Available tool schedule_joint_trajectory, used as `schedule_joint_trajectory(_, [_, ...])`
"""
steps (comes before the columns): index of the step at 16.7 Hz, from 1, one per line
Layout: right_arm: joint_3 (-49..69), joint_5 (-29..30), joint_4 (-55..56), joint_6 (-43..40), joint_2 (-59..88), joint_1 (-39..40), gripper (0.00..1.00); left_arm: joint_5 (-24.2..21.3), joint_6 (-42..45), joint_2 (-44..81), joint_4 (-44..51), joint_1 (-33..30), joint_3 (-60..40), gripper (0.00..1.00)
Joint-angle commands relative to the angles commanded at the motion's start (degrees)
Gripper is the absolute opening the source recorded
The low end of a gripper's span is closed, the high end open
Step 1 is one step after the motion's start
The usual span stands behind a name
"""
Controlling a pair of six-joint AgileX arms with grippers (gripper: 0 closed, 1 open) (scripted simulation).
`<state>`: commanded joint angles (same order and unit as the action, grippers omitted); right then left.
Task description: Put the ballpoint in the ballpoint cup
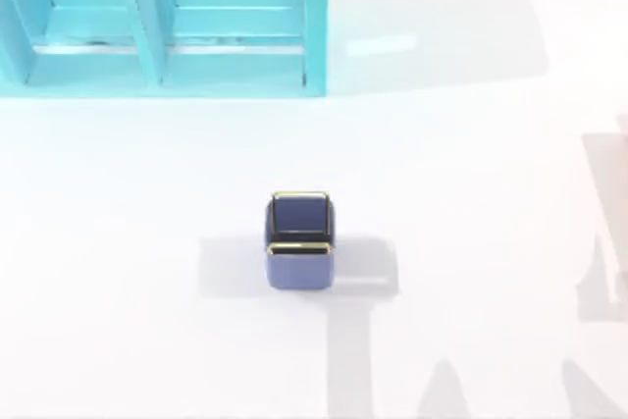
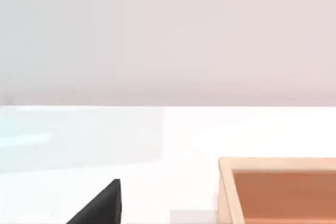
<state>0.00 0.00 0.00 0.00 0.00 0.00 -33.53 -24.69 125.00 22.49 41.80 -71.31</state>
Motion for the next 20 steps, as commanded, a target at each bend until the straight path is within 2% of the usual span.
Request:
schedule_joint_trajectory(6, [0.0,0.0,0.0,0.0,0.0,0.0,1.0,0.0,0.0,0.0,0.0,0.0,0.0,0.0])
schedule_joint_trajectory(7, [0.0,0.0,0.0,0.0,0.0,0.0,1.0,0.54,0.91,-3.8,2.52,2.29,-0.89,0.0])
schedule_joint_trajectory(10, [0.0,0.0,0.0,0.0,0.0,0.0,1.0,0.16,2.2,-4.93,4.67,3.54,-1.11,0.0])
schedule_joint_trajectory(13, [0.0,0.0,0.0,0.0,0.0,0.0,1.0,-0.67,6.46,-8.97,12.05,7.18,-1.68,0.0])
schedule_joint_trajectory(20, [0.0,0.0,0.0,0.0,0.0,0.0,1.0,-2.25,20.23,-24.12,37.5,19.13,-2.92,0.0])
